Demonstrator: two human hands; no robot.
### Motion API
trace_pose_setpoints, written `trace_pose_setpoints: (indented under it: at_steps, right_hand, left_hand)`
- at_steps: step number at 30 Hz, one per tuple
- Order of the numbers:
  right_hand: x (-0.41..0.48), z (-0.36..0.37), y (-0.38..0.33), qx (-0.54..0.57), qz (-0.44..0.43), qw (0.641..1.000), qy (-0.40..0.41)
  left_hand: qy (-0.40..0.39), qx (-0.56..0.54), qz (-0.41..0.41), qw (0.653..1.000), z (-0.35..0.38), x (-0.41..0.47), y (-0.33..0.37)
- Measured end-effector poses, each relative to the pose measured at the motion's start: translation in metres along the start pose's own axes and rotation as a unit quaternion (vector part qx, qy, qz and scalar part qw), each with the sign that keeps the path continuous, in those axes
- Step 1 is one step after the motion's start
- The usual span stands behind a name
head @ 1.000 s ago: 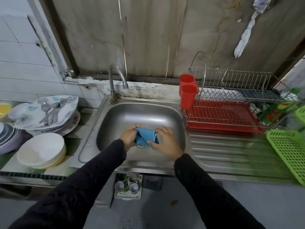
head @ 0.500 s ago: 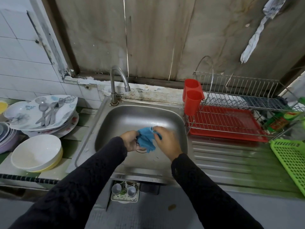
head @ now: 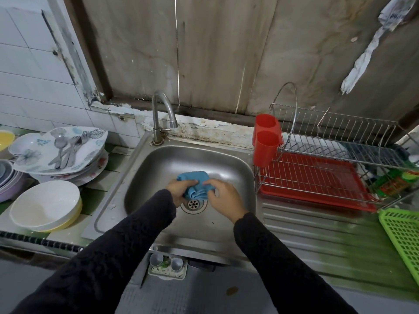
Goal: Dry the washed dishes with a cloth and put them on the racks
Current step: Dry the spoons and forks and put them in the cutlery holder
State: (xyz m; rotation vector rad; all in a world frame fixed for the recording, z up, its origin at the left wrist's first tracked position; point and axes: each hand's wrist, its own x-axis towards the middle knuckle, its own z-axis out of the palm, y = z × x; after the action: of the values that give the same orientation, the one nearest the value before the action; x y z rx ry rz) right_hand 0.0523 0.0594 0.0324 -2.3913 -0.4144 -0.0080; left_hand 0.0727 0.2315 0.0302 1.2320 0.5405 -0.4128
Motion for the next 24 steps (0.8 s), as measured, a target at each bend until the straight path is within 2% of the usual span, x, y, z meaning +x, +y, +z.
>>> trace_pose_setpoints:
  at_steps: [4,8,12,15,18,22,24]
  right_hand:
    - [0.003,0.004,0.007,-0.101,0.0,0.995,0.011]
    - [0.005,0.022,0.002,-0.162,0.027,0.986,-0.008]
    - [0.011,0.045,-0.019,-0.184,0.005,0.981,-0.061]
    - [0.021,0.068,-0.045,-0.21,-0.003,0.976,-0.052]
    - [0.034,0.098,-0.08,-0.239,-0.007,0.971,-0.028]
    - [0.05,0.136,-0.121,-0.253,0.031,0.967,-0.014]
    - [0.058,0.152,-0.139,-0.247,0.037,0.968,-0.023]
  left_hand:
    - [0.066,0.099,0.117,0.986,-0.008,-0.003,-0.001]
    - [0.131,0.269,0.254,0.92,-0.034,-0.012,-0.003]
    - [0.176,0.377,0.324,0.85,-0.07,-0.023,0.003]
    - [0.18,0.428,0.362,0.808,-0.105,-0.03,0.014]
    - [0.175,0.459,0.361,0.793,-0.152,-0.038,0.029]
    - [0.167,0.519,0.377,0.749,-0.217,-0.049,0.05]
    - [0.168,0.53,0.368,0.745,-0.248,-0.052,0.061]
